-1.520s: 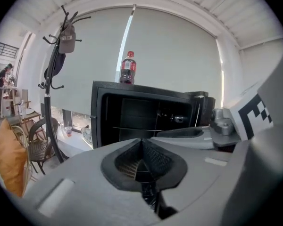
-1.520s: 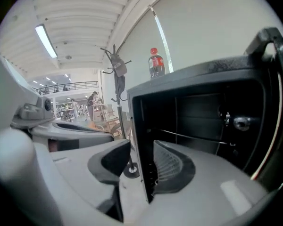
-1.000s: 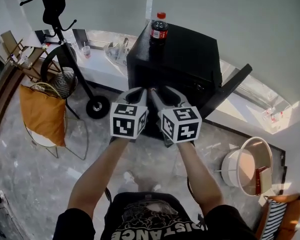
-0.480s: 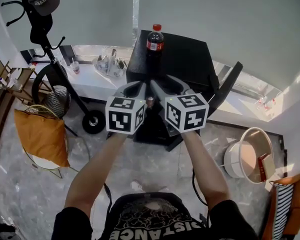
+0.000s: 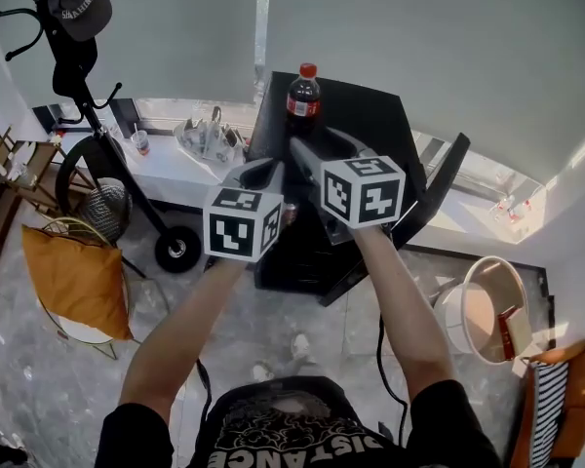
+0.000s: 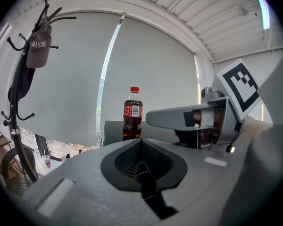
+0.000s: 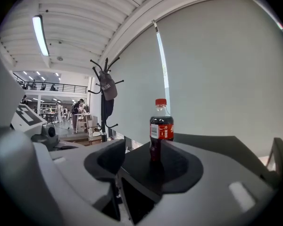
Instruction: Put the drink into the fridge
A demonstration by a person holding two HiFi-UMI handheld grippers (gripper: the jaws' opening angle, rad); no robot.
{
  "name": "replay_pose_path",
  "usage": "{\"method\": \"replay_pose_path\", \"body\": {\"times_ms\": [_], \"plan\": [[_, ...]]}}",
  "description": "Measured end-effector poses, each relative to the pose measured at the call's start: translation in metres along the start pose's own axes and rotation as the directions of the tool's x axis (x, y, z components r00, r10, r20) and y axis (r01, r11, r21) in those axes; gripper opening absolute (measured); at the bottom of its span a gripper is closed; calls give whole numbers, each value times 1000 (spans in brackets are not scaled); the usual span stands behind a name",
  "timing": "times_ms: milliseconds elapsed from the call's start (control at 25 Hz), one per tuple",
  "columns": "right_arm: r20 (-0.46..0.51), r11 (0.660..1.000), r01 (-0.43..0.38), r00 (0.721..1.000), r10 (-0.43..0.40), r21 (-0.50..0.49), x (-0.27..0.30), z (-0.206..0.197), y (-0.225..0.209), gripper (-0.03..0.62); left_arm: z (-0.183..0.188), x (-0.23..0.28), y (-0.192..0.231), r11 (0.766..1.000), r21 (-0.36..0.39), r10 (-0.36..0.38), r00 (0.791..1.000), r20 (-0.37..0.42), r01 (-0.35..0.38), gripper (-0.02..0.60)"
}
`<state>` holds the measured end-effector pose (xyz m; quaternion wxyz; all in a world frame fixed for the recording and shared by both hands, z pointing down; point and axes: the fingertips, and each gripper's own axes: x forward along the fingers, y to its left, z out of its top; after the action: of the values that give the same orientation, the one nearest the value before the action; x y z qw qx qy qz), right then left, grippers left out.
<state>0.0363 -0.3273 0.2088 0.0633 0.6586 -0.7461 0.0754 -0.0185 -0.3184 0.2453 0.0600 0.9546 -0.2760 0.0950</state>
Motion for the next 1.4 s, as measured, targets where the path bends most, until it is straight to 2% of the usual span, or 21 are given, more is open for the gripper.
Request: {"method": "replay_pose_path", "body": {"times_ms": [240, 520, 880, 1160, 1400], "plan": [[2, 1000, -5, 1000, 5, 19, 27, 13, -29, 267, 8, 18, 8, 1000, 14, 28, 1000, 6, -28, 5], [-15, 998, -59, 998, 60, 22, 61, 18, -45, 307, 17, 41, 24, 996, -1, 89, 996, 13, -89, 5], [-61, 991, -132, 989, 133, 10, 96, 11, -51, 311, 19, 50, 28, 991, 8, 132, 991, 31, -132, 5], [-45, 991, -131, 990, 131, -7, 96, 11, -50, 308, 19, 48, 31, 990, -2, 141, 989, 38, -141, 5], [-21, 994, -106, 994, 106, -2, 73, 10, -47, 308, 18, 41, 19, 993, 2, 119, 992, 41, -119, 5]]}}
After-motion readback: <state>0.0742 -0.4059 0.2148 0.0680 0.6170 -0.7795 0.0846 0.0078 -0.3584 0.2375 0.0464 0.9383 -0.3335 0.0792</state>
